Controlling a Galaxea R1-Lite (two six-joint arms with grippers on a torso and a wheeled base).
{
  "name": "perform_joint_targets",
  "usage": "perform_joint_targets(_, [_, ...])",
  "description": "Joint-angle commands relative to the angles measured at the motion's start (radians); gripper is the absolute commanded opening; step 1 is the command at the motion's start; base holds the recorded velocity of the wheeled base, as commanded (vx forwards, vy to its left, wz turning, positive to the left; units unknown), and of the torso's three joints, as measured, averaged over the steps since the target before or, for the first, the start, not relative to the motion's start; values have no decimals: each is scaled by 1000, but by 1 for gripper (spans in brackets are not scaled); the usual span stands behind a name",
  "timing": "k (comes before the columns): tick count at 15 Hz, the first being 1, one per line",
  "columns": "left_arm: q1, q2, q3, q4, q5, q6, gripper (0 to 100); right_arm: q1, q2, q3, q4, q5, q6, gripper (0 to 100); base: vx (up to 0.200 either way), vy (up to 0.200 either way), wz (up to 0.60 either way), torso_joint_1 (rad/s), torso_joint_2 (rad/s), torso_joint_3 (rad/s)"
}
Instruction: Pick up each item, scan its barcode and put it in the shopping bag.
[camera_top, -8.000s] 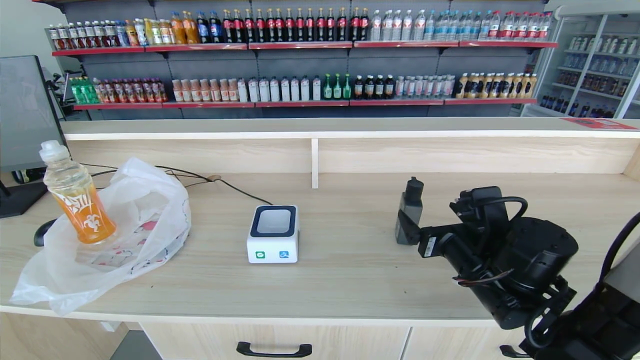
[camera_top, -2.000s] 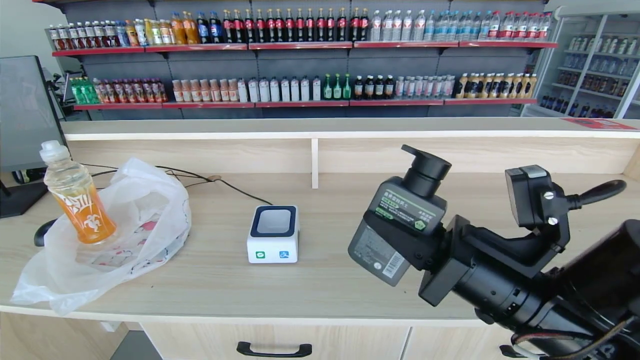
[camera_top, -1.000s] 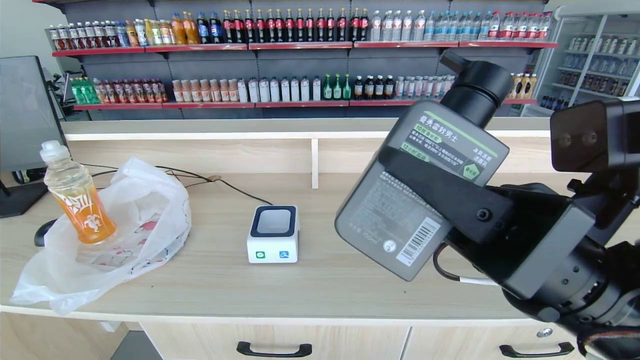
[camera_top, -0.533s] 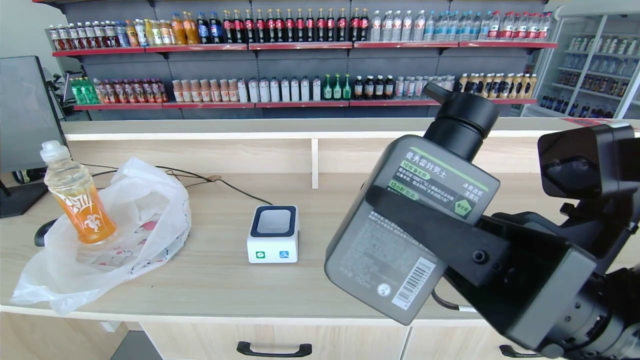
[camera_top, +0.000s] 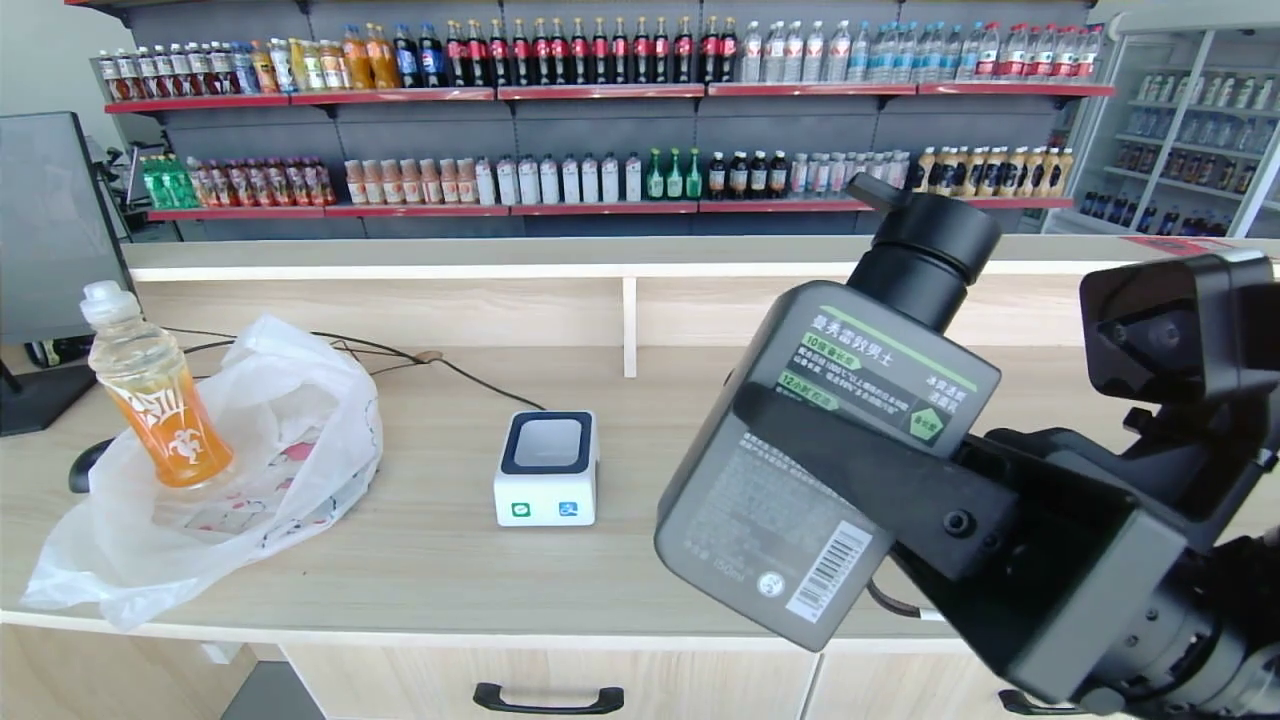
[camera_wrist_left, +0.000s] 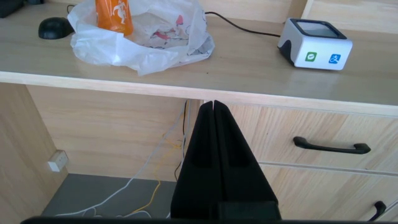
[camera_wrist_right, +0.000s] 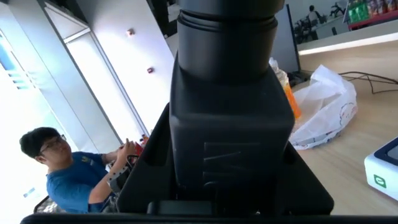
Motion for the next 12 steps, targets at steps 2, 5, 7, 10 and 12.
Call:
perform_joint_targets(2, [0, 0, -1, 0, 0, 0, 0, -26, 22, -37, -2, 19, -276, 0, 0, 0, 0, 0, 0, 0])
perform_joint_targets(5, [0, 0, -1, 0, 0, 0, 0, -177, 50, -85, -2, 13, -342, 0, 0, 0, 0, 0, 0, 0])
perform_joint_targets(7, [0, 0, 0, 0, 0, 0, 0, -274, 50, -50, 21, 15, -450, 0, 0, 0, 0, 0, 0, 0])
perform_joint_targets(10, [0, 0, 0, 0, 0, 0, 0, -360, -1, -88, 150, 12, -605, 0, 0, 0, 0, 0, 0, 0])
perform_joint_targets(12, [0, 0, -1, 0, 0, 0, 0, -383, -4, -44, 166, -1, -649, 0, 0, 0, 0, 0, 0, 0])
